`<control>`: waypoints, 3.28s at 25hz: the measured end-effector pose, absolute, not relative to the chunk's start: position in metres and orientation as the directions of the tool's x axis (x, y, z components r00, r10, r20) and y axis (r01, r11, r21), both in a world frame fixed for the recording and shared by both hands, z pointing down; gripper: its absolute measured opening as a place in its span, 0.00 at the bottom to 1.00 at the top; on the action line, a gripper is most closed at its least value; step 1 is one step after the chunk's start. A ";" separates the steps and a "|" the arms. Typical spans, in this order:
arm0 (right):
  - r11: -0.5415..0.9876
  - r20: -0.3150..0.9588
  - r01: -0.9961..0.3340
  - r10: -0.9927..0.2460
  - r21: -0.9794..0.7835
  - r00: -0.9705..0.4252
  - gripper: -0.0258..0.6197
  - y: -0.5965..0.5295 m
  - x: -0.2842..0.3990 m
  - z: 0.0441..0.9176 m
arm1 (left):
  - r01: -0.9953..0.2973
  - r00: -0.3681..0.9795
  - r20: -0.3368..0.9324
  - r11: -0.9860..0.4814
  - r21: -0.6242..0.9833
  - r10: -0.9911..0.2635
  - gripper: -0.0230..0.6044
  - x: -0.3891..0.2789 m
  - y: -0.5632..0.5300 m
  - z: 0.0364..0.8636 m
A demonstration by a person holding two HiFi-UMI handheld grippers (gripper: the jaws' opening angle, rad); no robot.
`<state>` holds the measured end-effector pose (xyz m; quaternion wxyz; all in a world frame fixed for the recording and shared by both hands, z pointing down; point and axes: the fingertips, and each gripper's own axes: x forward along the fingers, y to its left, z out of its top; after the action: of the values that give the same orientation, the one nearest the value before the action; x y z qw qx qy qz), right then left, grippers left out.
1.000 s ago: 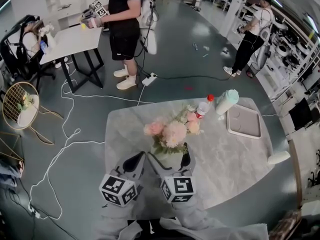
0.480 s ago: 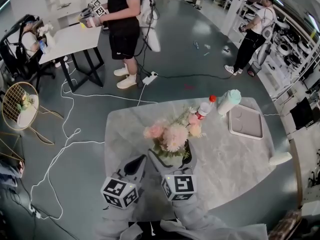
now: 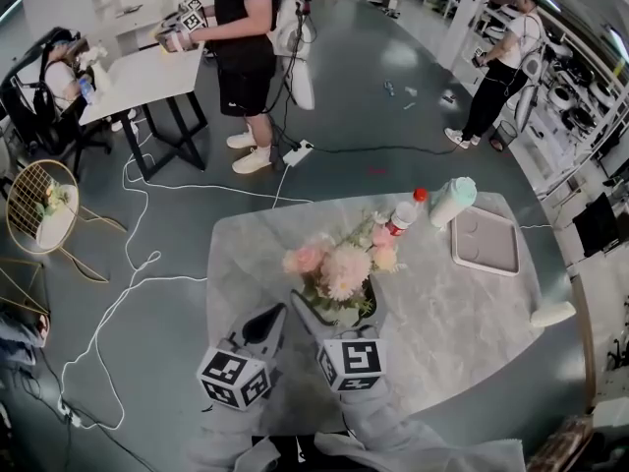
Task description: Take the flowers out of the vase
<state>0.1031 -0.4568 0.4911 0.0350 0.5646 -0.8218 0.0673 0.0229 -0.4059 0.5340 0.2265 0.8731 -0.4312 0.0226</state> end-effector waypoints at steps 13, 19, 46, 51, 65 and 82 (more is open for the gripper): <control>0.319 0.115 -0.947 -0.940 -0.048 -0.322 0.63 -0.459 0.115 0.489 | -0.764 0.629 0.247 -0.529 0.369 -0.737 0.04 0.027 -0.405 0.541; 0.300 0.107 -0.953 -0.947 -0.028 -0.301 0.47 -0.458 0.120 0.484 | -0.763 0.631 0.247 -0.532 0.368 -0.735 0.04 0.030 -0.406 0.539; 0.285 0.095 -0.957 -0.952 -0.059 -0.290 0.19 -0.456 0.124 0.480 | -0.759 0.638 0.255 -0.539 0.366 -0.726 0.04 0.031 -0.401 0.539; 0.278 0.079 -0.959 -0.956 -0.058 -0.282 0.19 -0.454 0.128 0.475 | -0.756 0.643 0.257 -0.545 0.362 -0.721 0.04 0.032 -0.398 0.539; 0.292 -0.043 -0.951 -0.956 -0.101 -0.289 0.19 -0.448 0.129 0.435 | -0.748 0.653 0.236 -0.565 0.348 -0.719 0.04 0.027 -0.392 0.524; 0.327 -0.178 -0.939 -0.935 -0.106 -0.306 0.19 -0.430 0.121 0.375 | -0.766 0.630 0.178 -0.566 0.306 -0.756 0.04 0.001 -0.384 0.489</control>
<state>0.1206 -0.4303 0.3751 -0.1036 0.5800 -0.8079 -0.0088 0.0008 -0.3843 0.4887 0.1794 0.8847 -0.4301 0.0136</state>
